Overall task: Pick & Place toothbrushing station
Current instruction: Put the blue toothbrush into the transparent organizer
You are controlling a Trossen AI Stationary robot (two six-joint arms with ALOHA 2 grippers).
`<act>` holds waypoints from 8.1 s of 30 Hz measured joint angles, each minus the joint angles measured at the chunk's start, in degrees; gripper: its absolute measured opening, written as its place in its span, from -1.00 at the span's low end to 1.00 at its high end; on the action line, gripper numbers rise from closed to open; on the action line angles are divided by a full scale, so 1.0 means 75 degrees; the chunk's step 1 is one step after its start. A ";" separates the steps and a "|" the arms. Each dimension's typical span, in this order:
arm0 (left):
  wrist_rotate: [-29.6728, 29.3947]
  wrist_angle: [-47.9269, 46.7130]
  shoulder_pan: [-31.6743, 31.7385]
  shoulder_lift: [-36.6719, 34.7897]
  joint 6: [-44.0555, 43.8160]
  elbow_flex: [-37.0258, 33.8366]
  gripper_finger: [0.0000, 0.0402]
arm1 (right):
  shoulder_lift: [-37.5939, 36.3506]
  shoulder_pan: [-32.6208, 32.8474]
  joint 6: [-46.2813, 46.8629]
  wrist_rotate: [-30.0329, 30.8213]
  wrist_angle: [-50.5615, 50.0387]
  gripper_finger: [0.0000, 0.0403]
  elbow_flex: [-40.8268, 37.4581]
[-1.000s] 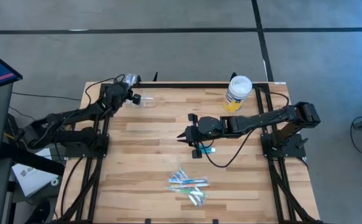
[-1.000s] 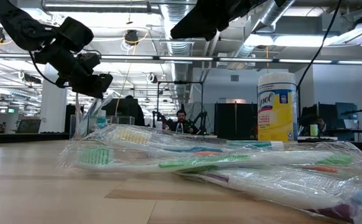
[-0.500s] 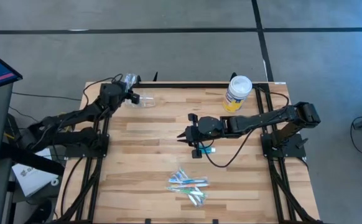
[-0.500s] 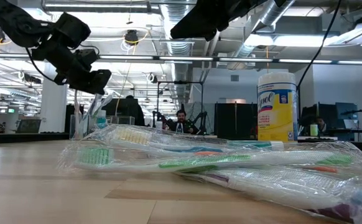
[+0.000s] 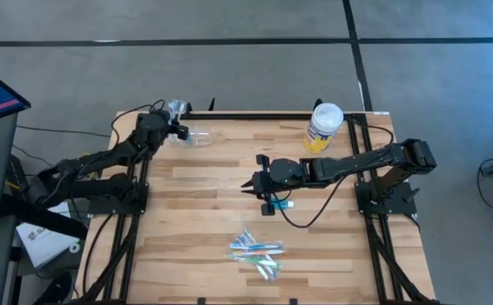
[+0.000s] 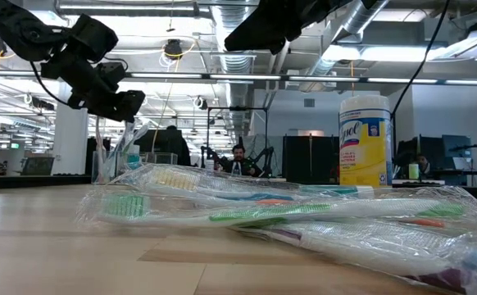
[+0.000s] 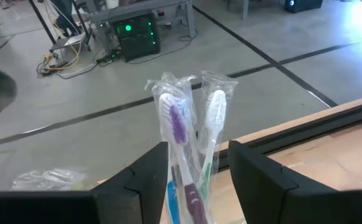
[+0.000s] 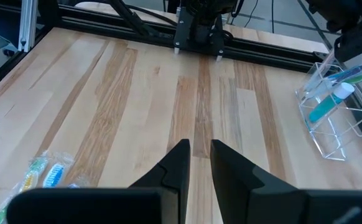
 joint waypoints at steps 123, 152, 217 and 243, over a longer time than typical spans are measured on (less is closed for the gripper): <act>0.3610 0.2527 -0.8183 0.1475 -0.0566 0.0000 -0.37 | 0.3121 0.1661 0.1764 -0.1824 0.0936 -0.70 0.0000; 0.3613 0.2530 -0.8183 0.1475 -0.0569 0.0000 -0.37 | 0.3121 0.1634 0.1748 -0.1594 0.0662 -0.41 0.0000; 0.3190 0.4154 -0.8169 0.1472 0.0498 0.0000 -0.37 | 0.0898 0.1418 -0.0551 0.0047 -0.0366 -1.00 0.1728; 0.2740 0.5933 -0.8169 0.1472 0.2281 0.0000 -0.37 | 0.0906 0.0796 -0.0825 0.0635 0.1086 -1.00 0.1728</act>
